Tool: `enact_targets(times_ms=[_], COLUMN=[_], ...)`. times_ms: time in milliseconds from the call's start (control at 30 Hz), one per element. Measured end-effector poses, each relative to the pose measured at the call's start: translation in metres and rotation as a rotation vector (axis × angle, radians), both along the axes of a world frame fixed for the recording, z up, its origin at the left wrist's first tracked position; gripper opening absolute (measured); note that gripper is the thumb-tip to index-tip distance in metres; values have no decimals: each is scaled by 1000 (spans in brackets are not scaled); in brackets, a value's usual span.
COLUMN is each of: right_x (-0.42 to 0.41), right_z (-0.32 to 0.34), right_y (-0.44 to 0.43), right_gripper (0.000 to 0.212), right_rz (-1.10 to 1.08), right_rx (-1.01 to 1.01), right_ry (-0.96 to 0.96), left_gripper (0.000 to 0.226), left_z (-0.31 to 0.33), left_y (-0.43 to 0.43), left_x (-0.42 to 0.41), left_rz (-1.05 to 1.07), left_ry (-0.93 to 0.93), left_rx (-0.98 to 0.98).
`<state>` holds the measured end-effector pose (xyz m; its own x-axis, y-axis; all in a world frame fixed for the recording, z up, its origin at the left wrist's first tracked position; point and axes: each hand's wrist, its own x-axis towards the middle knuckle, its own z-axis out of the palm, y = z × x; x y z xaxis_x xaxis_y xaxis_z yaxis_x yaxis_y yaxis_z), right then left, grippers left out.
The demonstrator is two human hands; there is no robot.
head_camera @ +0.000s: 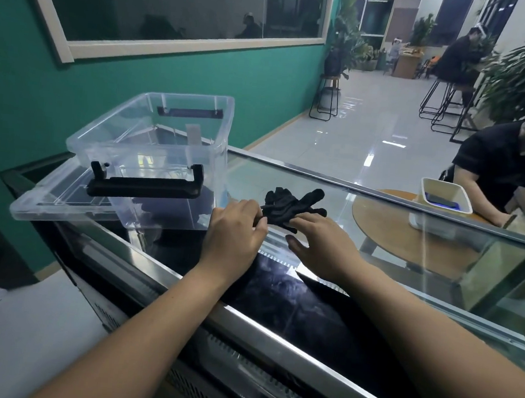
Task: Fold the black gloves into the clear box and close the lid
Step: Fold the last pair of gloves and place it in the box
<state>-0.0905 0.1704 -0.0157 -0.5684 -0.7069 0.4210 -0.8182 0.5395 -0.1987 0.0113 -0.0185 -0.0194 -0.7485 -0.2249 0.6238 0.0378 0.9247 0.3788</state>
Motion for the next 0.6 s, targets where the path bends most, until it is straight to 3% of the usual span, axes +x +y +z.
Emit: enact_targets(times_ms=[200, 333, 433, 600], right_x=[-13, -13, -14, -15], right_z=[0, -1, -1, -3], right_y=[6, 6, 6, 6], right_gripper=[39, 37, 35, 32], right_rz=[-164, -190, -202, -209], right_rx=[-17, -37, -51, -63], right_ry=[-71, -91, -106, -111], left_gripper=[27, 37, 31, 3], left_z=[-1, 4, 4, -4], left_y=[4, 7, 3, -2], left_x=[15, 20, 21, 15], left_rz=[-60, -195, -257, -287], left_ry=[-96, -158, -147, -174], left_rx=[-107, 57, 132, 75])
